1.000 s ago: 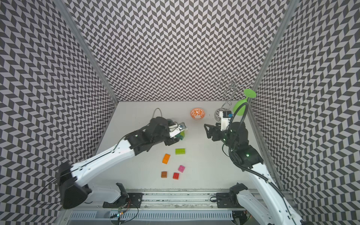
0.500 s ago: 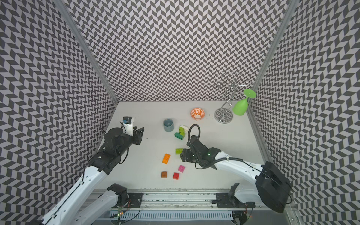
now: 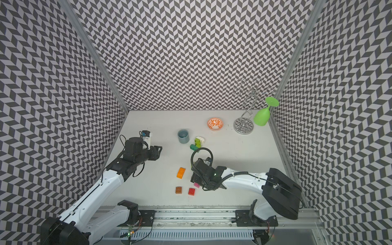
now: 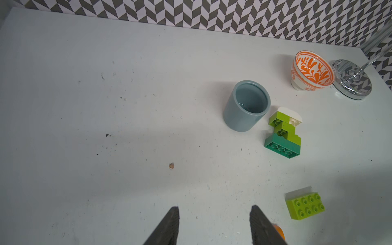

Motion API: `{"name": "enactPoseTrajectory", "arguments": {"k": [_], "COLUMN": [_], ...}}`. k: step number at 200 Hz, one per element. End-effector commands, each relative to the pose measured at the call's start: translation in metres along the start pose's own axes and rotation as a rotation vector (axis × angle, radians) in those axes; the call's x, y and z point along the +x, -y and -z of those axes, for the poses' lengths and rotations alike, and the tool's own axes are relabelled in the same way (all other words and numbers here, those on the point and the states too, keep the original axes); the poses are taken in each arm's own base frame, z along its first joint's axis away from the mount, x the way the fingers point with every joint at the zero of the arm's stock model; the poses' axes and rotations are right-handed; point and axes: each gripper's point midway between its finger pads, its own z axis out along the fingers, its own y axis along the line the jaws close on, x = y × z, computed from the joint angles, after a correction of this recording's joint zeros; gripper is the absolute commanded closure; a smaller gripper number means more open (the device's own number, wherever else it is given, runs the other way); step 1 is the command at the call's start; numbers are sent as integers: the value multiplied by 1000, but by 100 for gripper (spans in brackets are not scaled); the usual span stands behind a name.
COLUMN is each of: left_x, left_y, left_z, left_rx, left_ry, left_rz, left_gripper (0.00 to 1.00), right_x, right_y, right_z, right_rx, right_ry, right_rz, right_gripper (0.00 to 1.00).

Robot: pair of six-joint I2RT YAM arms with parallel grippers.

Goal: Assemble the letter s with lego
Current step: Pick up the lego brick from the center of the board.

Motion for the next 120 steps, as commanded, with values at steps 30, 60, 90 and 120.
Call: {"name": "enactPoseTrajectory", "arguments": {"k": [30,60,90,120], "left_x": [-10,-10,-11,-11], "left_y": [0,0,-2,-2], "left_z": [6,6,7,7], "left_rx": [-4,-4,-7,-5], "left_ry": [17,19,22,23], "left_rz": [6,6,9,10], "left_gripper": [44,44,44,44], "right_x": [4,6,5,5], "right_y": [1,1,5,7], "right_z": [-9,-17,-20,-21], "right_rx": [97,138,175,195], "right_ry": [15,4,10,12], "right_rz": [-80,-69,-64,-57], "right_gripper": [30,34,45,52]}}
